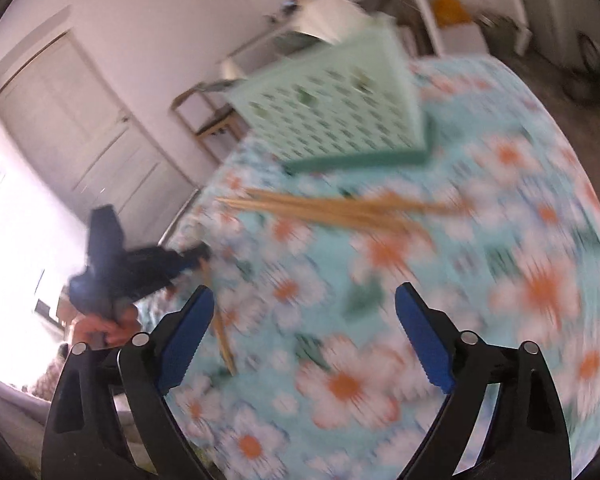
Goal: Organize utensils
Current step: 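Grasp a wooden chopstick with the left tool while the right tool grasps another chopstick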
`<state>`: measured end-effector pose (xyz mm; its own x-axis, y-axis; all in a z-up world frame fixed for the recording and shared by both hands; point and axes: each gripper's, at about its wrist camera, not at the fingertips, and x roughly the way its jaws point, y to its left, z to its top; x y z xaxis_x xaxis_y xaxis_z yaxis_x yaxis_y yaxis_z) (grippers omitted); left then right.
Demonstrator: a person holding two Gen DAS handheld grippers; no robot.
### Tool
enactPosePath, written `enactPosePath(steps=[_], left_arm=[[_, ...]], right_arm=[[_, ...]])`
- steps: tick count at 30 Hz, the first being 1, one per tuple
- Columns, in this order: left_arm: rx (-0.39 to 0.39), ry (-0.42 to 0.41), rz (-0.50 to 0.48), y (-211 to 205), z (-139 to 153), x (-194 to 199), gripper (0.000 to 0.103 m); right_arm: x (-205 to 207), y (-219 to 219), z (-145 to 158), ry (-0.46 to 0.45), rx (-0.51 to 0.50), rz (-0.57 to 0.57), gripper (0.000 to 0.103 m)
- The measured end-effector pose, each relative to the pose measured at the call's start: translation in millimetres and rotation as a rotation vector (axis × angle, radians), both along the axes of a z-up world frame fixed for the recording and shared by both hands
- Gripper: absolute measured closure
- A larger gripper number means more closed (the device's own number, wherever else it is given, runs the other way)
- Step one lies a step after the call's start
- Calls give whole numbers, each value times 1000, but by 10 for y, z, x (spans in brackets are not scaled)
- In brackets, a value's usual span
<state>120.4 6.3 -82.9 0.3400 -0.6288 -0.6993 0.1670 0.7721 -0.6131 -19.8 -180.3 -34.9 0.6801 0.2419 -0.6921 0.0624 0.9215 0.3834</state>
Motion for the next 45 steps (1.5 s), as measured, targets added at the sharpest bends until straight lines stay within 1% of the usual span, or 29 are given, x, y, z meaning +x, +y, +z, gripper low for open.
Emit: enactPosePath(steps=[3,5,6,8,9,11,13,14,15,18,20,22,27,34,45], left_arm=[[-31,3,3,41,-34,-18,90],[-52,7,7,62,-62,-27,90],[-57,6,5,71,-65,-30,90],[-60,4,1,70,-67,-28,90],[-62,4,0,66,-70,-24,90],[-63,3,-4,64,-73,-21,90],[-69,3,-6,75,-83,-20,90],[-73,5,-7,79,-87,-18,90],[-76,5,-7,80,-91,-18,90],[-77,3,-7,101,-98,-28,90],[-77,-1,-8,106,-102,-34,90],[-83,0,-9,122,-109,-38,90],[-93,6,-13,136,-117,-36,90],[-110,9,-14,165,-128,-67,90],[-118,18,-17,188,-126,-97,90]], right_arm=[[315,152,5,-8,-45,47,29],[576,266,-27,6,-100,92,40],[661,292,-43,10,-120,106,42],[911,336,-103,30,-157,134,50],[987,335,-132,41,-165,137,53],[1183,334,-193,71,-168,146,62],[1383,345,-261,101,-157,151,65],[1460,367,-293,115,-156,154,70],[1512,397,-315,125,-161,159,72],[1696,543,-421,153,-224,188,74],[1779,595,-485,171,-258,195,78],[1850,604,-552,195,-276,196,80],[1887,634,-595,217,-292,206,81],[1861,797,-587,253,-324,246,87],[2132,1040,-672,266,-347,288,87]])
